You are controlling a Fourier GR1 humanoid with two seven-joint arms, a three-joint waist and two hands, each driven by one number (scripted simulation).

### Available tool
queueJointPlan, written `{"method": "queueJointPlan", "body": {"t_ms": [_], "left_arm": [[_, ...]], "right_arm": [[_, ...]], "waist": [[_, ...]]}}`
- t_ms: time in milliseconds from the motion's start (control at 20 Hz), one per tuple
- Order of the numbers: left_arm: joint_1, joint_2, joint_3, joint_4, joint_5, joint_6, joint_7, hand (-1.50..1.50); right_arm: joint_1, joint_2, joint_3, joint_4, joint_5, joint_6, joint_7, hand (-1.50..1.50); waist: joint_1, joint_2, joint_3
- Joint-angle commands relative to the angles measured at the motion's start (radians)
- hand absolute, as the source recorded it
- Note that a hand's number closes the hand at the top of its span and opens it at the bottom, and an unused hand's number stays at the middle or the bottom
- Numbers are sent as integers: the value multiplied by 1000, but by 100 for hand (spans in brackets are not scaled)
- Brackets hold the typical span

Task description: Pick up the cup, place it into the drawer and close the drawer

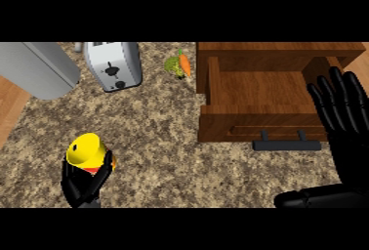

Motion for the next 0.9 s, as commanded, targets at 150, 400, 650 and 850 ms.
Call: {"method": "queueJointPlan", "body": {"t_ms": [150,400,650,850], "left_arm": [[-39,-2,14,23,-41,39,-97,150],[-102,109,-106,51,-135,-159,25,150],[-154,193,-136,152,-175,-369,-10,150],[-133,171,-156,38,-180,-371,4,150]], "right_arm": [[16,-6,-7,-21,-3,5,6,-150],[-16,-15,-19,11,-2,10,-11,-150],[-38,-3,-16,18,-6,-4,-3,-150],[19,-7,-18,-41,-8,-9,32,-150]], "waist": [[-1,0,0],[-8,1,0],[-9,4,-2],[-3,-1,0]]}}
